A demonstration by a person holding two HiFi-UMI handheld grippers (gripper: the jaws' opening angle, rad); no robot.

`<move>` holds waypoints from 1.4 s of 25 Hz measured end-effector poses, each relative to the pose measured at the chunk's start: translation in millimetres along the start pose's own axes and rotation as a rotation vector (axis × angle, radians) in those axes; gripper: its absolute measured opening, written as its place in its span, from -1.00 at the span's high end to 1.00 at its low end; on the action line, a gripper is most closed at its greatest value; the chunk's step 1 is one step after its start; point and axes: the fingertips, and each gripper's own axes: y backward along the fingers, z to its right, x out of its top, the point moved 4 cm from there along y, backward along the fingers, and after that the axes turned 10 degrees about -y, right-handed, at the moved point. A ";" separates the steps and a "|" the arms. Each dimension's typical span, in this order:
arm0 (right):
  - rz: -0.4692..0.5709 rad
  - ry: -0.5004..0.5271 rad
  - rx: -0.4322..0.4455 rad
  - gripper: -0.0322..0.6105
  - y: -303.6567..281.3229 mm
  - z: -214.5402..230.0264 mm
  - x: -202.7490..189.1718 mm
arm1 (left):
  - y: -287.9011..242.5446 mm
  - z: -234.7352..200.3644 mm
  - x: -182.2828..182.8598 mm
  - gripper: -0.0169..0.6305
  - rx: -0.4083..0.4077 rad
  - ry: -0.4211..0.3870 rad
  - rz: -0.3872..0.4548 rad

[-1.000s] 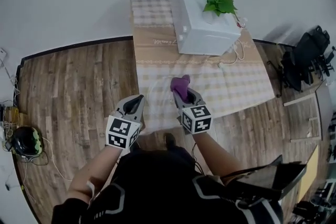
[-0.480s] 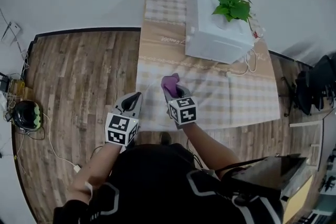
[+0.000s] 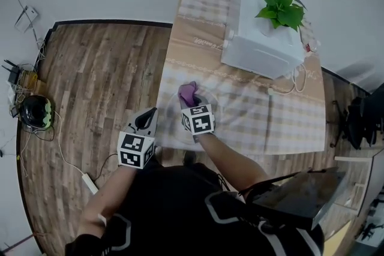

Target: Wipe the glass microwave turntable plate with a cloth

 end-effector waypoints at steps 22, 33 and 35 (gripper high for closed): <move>-0.055 -0.040 -0.089 0.60 -7.6 41.5 -4.3 | -11.3 0.6 3.3 0.94 -0.062 0.027 -0.029; -0.049 -0.096 -0.190 0.60 26.4 85.3 -16.3 | -20.8 17.8 10.5 0.94 -0.125 -0.011 -0.021; -0.049 -0.111 -0.204 0.60 32.1 90.4 -18.9 | -21.4 20.7 10.6 0.94 -0.134 -0.016 -0.020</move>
